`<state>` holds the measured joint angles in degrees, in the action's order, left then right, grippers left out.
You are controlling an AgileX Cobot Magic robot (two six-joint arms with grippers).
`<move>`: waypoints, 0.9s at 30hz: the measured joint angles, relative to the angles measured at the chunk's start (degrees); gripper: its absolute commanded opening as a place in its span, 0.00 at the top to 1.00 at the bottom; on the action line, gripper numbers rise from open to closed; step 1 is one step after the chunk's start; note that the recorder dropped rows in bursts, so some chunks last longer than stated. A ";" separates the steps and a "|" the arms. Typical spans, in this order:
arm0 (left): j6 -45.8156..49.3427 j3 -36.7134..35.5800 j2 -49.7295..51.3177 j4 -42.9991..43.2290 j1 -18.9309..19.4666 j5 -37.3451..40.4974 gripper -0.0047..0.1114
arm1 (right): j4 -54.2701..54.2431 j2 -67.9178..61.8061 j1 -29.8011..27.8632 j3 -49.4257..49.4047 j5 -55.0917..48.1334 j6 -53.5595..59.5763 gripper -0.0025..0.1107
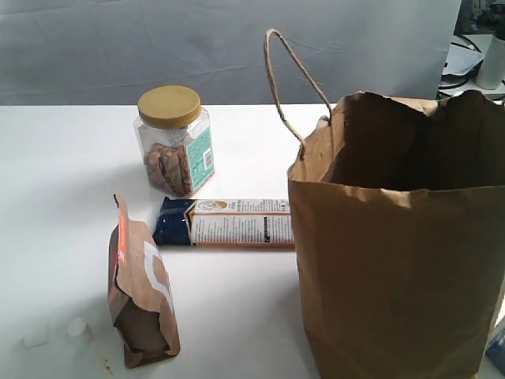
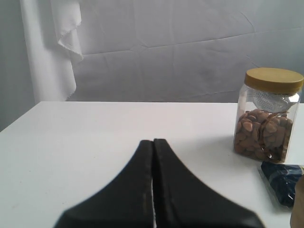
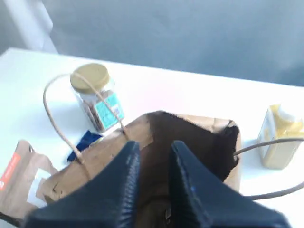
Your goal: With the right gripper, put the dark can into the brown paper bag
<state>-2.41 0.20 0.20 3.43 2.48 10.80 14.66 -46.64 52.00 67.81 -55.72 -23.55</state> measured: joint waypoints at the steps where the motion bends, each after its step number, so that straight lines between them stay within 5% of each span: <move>1: 0.00 0.00 0.00 0.00 0.00 0.00 0.96 | 0.83 1.94 0.00 0.00 0.13 -0.23 0.98; 12: 0.00 0.00 0.00 0.00 0.00 0.00 0.96 | 4.47 19.35 -3.90 -17.96 10.85 -1.40 0.98; 27: 0.00 0.00 0.00 0.00 0.00 0.00 0.96 | -8.75 28.30 -24.63 -51.75 46.83 10.32 0.98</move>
<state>-2.41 0.20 0.20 3.43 2.48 10.80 5.91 -18.34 27.36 16.06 -8.89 -13.23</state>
